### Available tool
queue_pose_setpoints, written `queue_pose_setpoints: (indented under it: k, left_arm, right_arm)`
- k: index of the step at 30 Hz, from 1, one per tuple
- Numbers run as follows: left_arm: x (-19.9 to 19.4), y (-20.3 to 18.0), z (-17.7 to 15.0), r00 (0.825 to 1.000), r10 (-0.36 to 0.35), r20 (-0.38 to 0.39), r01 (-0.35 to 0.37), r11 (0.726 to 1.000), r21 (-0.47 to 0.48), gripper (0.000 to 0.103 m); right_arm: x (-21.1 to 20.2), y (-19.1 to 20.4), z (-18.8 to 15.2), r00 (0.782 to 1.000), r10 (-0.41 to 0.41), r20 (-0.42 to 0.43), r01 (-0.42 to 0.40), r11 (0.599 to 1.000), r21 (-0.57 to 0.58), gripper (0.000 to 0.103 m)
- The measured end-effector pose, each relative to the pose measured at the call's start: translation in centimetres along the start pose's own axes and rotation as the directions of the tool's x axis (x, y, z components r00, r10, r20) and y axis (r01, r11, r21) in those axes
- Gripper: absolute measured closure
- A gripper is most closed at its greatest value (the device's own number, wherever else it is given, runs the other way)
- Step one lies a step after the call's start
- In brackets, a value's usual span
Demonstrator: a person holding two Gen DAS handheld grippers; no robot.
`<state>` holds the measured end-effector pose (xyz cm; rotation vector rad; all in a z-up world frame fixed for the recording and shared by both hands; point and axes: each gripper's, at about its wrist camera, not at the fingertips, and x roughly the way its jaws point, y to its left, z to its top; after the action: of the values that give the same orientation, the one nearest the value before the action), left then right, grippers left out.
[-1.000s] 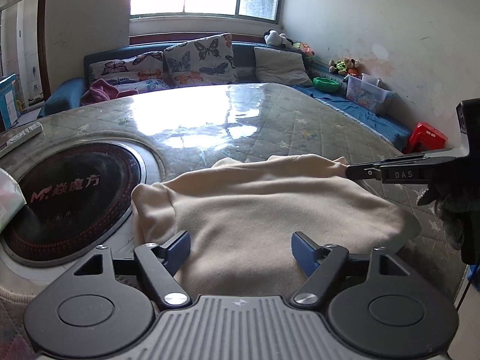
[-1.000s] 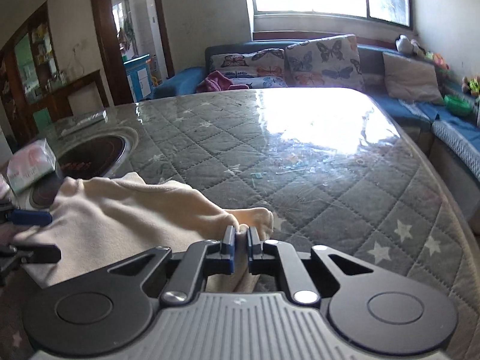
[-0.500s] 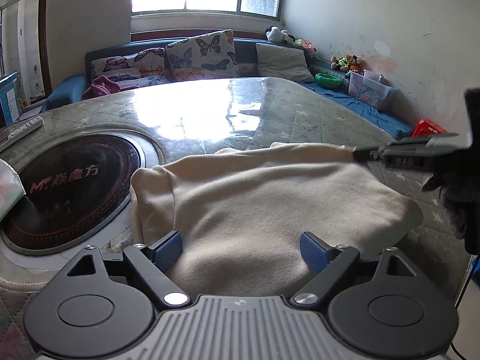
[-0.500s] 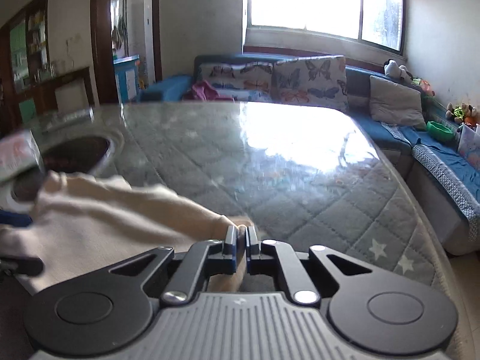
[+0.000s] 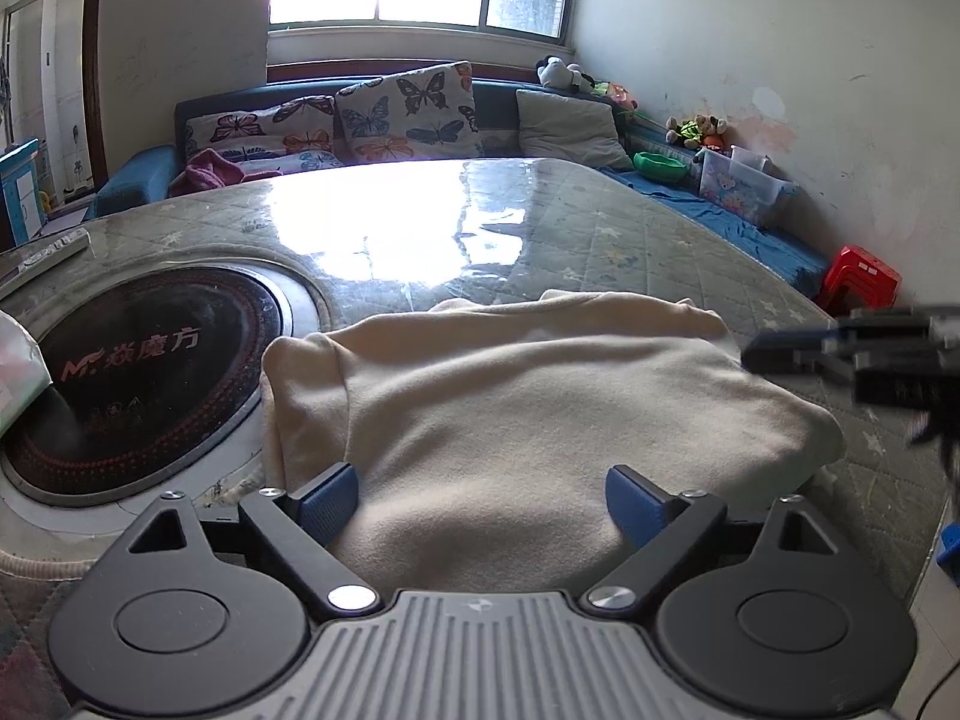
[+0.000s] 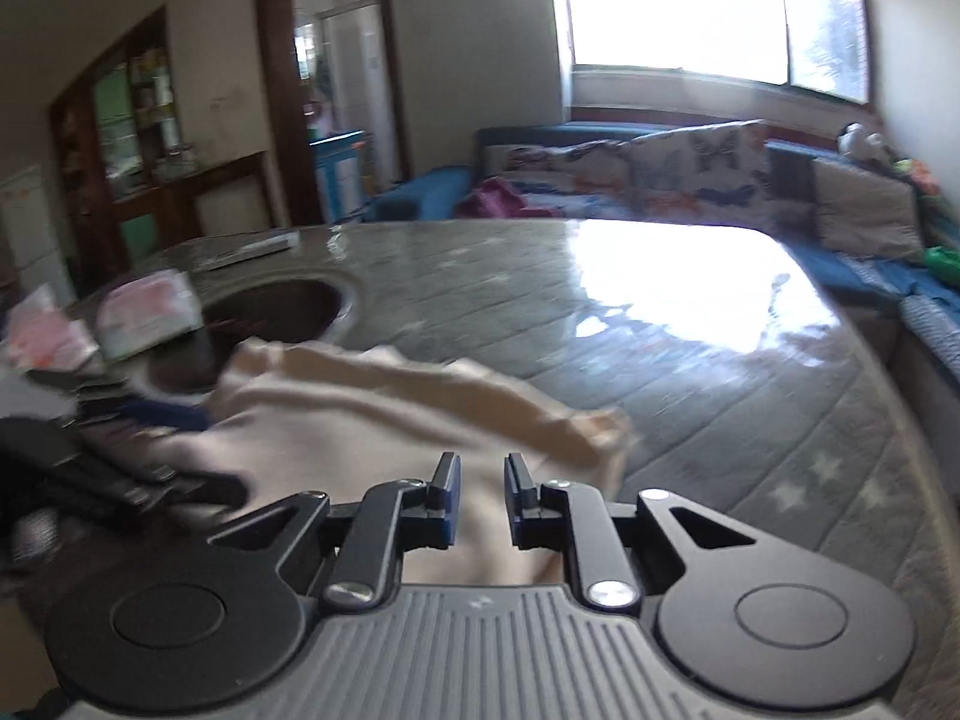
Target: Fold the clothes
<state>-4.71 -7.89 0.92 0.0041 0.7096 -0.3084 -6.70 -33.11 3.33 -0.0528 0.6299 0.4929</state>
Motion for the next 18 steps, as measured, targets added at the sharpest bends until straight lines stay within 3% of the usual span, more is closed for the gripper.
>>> queue_pose_setpoints:
  k: [3,6,9,13,14,18]
  left_arm:
    - [-0.1,-0.1,0.0,1.0,0.001,-0.002,-0.001,1.0,-0.001,0.009]
    - [-0.3,-0.1,0.0,1.0,0.001,-0.001,-0.001,1.0,-0.004,0.006]
    - [-0.5,0.0,-0.1,1.0,0.009,0.001,-0.009,1.0,-0.017,0.0]
    - [-0.5,-0.3,-0.4,1.0,0.029,0.002,-0.029,0.999,-0.019,0.0]
    - [-0.5,-0.4,-0.5,0.999,0.033,0.001,-0.033,0.999,-0.015,0.0]
    - [-0.5,-0.9,-0.8,0.999,0.047,0.002,-0.047,0.999,-0.002,0.0]
  right_arm:
    - [0.7,0.3,-1.8,0.999,-0.006,-0.046,0.005,1.0,-0.019,0.087]
    - [0.5,0.2,-1.9,0.999,0.002,-0.037,-0.003,1.0,-0.015,0.085]
    - [0.3,0.3,-0.9,0.999,0.022,-0.036,-0.023,0.999,-0.032,0.068]
    - [0.9,0.7,1.1,0.999,0.04,-0.015,-0.04,0.998,-0.058,0.06]
    - [1.3,0.7,1.6,0.999,0.047,-0.014,-0.048,0.997,-0.054,0.051]
    - [3.7,0.5,3.3,0.998,0.056,-0.04,-0.057,0.998,-0.032,0.048]
